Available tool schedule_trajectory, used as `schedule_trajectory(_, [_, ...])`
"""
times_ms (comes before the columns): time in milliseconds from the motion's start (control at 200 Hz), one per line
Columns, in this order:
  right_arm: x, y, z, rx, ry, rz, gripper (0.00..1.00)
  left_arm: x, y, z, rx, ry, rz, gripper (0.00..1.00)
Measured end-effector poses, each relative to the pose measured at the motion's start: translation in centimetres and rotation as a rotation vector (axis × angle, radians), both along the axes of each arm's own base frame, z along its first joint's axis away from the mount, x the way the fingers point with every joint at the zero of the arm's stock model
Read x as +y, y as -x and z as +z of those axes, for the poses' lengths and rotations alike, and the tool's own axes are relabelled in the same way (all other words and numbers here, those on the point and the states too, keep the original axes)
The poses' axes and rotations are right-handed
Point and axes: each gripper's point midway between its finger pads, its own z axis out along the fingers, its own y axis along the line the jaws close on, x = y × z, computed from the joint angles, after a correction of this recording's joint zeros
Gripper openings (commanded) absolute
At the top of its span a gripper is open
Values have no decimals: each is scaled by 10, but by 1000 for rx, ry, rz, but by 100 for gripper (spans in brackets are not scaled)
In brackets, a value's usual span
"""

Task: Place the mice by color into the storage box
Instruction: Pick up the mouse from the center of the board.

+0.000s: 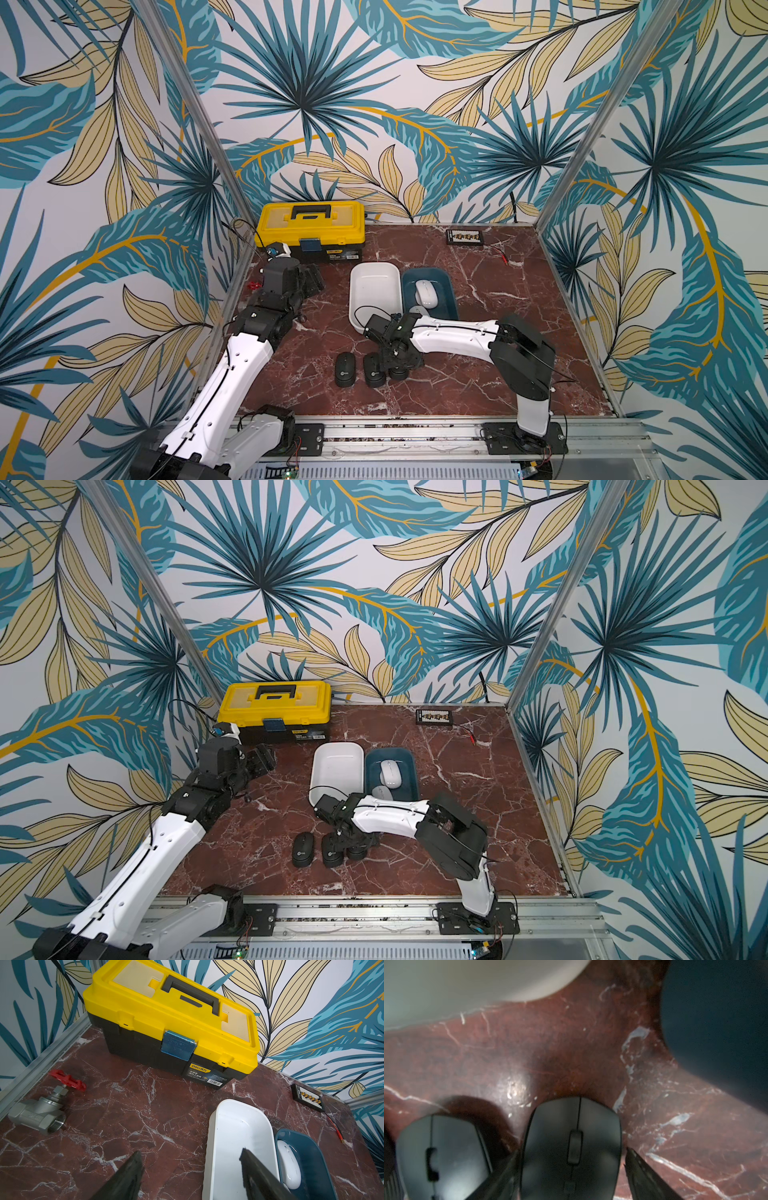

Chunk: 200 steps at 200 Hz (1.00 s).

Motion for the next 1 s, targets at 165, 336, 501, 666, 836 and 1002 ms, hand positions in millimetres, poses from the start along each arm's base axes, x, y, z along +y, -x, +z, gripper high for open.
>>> schedule_trajectory(165, [-1,-4,-1,-7,0,-7,73,0,0,0,0,0,0,76])
schedule_trajectory(336, [1,-5,-1,-10,-6,-6,63,0,0,0,0,0,1,77])
schedule_trajectory(501, [2,-5,-1,-9,-10,-5,50,0,0,0,0,0,1,76])
schedule_trajectory(666, [3,-4,-1,-3,-15,3,45,0,0,-1,2,0,1,77])
schedule_trajectory(836, [5,-1,4,11,-24,27,45,0,-1,-3,9,-1,1,76])
schedule_trajectory(1002, [11,-4,36,-7,-52,66,46,0,-2,-4,12,-2,1,76])
